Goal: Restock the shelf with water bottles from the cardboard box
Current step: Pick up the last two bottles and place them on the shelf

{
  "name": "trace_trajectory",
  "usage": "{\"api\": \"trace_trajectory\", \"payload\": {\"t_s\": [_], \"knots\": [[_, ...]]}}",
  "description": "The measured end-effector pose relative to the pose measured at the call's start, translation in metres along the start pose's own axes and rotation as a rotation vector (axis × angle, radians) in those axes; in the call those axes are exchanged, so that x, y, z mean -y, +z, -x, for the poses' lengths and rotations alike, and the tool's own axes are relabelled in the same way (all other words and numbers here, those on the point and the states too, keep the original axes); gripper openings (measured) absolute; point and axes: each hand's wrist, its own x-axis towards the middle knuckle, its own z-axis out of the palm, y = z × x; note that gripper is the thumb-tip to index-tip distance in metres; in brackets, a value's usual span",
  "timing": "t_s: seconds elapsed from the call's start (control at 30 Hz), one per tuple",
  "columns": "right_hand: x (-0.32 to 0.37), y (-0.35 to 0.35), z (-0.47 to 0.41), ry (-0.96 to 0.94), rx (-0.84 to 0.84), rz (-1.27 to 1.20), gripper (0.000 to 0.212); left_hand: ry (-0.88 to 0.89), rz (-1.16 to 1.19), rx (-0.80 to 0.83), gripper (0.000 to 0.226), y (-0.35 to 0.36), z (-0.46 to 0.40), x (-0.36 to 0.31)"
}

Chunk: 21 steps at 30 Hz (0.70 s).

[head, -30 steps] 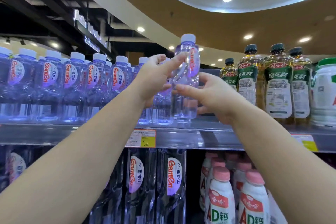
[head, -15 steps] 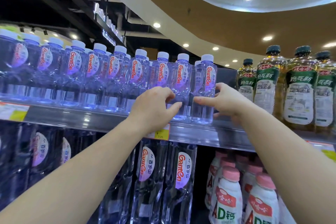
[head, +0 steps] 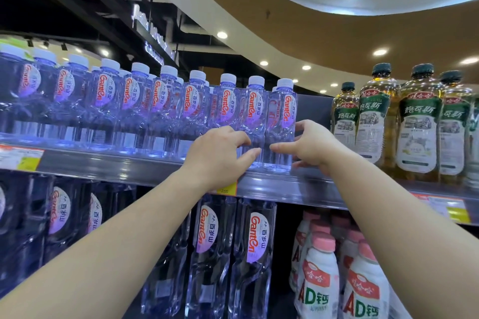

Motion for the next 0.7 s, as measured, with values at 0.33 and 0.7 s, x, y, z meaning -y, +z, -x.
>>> {"api": "trace_trajectory", "payload": {"t_s": [0.33, 0.7], "knots": [[0.001, 0.006, -0.004, 0.011, -0.062, 0.131, 0.059, -0.022, -0.034, 0.062, 0.043, -0.001, 0.003, -0.003], [0.004, 0.012, 0.001, 0.054, -0.138, 0.224, 0.07, -0.061, -0.039, 0.098, 0.045, -0.001, 0.006, -0.007]]}}
